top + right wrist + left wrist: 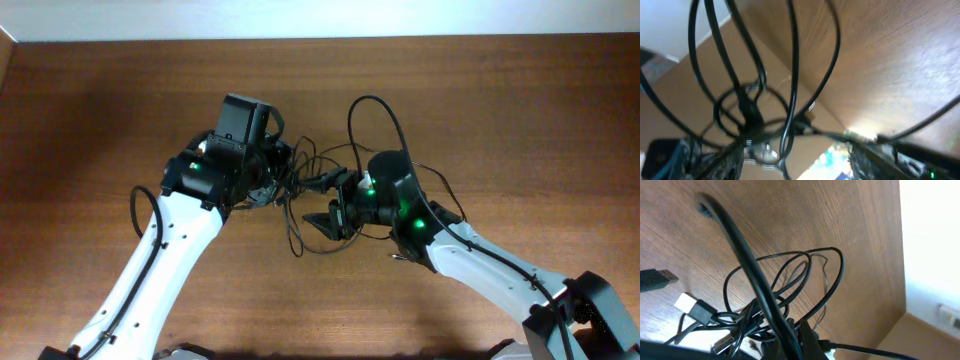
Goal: Untangle cables
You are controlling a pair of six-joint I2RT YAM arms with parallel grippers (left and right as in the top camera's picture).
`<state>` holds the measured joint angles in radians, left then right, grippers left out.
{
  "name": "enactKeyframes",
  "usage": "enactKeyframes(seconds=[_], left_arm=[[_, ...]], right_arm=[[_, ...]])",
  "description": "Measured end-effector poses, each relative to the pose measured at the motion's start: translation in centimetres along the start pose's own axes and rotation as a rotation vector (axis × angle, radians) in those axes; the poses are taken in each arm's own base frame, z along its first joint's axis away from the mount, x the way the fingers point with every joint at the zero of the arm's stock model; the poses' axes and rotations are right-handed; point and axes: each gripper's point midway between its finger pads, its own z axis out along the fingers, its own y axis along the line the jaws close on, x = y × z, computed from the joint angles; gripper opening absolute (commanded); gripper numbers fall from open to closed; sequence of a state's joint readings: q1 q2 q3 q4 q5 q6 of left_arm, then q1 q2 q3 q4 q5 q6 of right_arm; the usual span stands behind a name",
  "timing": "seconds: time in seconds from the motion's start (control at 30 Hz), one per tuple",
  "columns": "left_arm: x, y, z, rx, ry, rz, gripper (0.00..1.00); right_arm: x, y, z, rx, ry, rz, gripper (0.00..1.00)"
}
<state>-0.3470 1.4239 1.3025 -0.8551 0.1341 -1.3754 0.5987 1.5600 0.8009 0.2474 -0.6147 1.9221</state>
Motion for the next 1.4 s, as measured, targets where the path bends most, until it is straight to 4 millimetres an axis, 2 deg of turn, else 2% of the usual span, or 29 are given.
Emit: enactKeyframes(seconds=[0.13, 0.23, 0.3, 0.37, 0.43, 0.53, 0.67, 0.7, 0.77, 0.83, 0.87, 0.9, 0.93, 0.97, 1.03, 1.07, 1.27, 1.4], left_arm=[[0.7, 0.5, 0.0, -0.022, 0.040, -0.116, 0.00], [1.7, 0.4, -0.1, -0.016, 0.094, -0.156, 0.00], [2.4, 0.2, -0.2, -0.012, 0.135, -0.168, 0.00], [2.5, -0.1, -0.2, 0.000, 0.147, -0.173, 0.00], [1.9, 0.0, -0.2, -0.001, 0.125, -0.180, 0.00], [-1.0, 0.7, -0.2, -0.016, -0.001, -0.173, 0.02], [-5.5, 2.7, -0.7, -0.086, -0.209, -0.165, 0.06], [-7.3, 3.6, -1.2, -0.116, -0.288, -0.174, 0.06], [-9.6, 4.8, -2.0, -0.149, -0.375, -0.203, 0.05], [-12.5, 7.2, -3.5, -0.226, -0.497, -0.246, 0.04], [-13.2, 8.3, -4.0, -0.265, -0.524, -0.259, 0.06], [-13.7, 9.0, -4.4, -0.291, -0.542, -0.272, 0.13], [-13.9, 9.5, -4.6, -0.306, -0.548, -0.279, 0.27], [-14.5, 10.4, -5.1, -0.331, -0.564, -0.297, 0.47], [-14.9, 11.2, -5.4, -0.354, -0.561, -0.313, 0.95], [-14.4, 11.1, -5.1, -0.353, -0.524, -0.308, 0.99], [-10.0, 9.1, -2.9, -0.323, -0.289, -0.092, 0.99], [-8.1, 8.7, -1.5, -0.328, -0.198, -0.028, 0.99]], right_arm=[[-2.2, -0.6, -0.1, 0.011, -0.122, 0.032, 0.68], [-3.3, -0.3, -0.3, -0.010, -0.182, 0.027, 0.21], [-3.7, -0.2, -0.3, -0.016, -0.206, 0.011, 0.04], [-3.7, -0.3, -0.3, -0.005, -0.213, -0.060, 0.04], [-3.7, -1.4, -0.3, 0.049, -0.211, -0.160, 0.04], [-4.0, -3.4, -0.5, 0.154, -0.202, -0.312, 0.04], [-3.8, -4.2, -0.9, 0.241, -0.165, -0.559, 0.04], [-3.7, -4.4, -1.1, 0.260, -0.154, -0.618, 0.04], [-3.7, -5.0, -1.7, 0.298, -0.135, -0.700, 0.04], [-4.1, -4.9, -2.9, 0.310, -0.129, -0.778, 0.04], [-4.0, -4.3, -3.4, 0.295, -0.122, -0.833, 0.04], [-3.8, -3.8, -3.8, 0.279, -0.119, -0.862, 0.04], [-3.6, -3.3, -4.2, 0.264, -0.119, -0.897, 0.04], [-3.4, -2.8, -4.8, 0.251, -0.121, -0.938, 0.04], [-3.2, -2.3, -5.4, 0.227, -0.121, -0.984, 0.04], [-3.1, -2.2, -5.4, 0.221, -0.118, -1.000, 0.04], [-2.6, -2.3, -5.3, 0.217, -0.078, -1.104, 0.04], [-1.0, -2.5, -5.2, 0.175, 0.022, -1.236, 0.04]])
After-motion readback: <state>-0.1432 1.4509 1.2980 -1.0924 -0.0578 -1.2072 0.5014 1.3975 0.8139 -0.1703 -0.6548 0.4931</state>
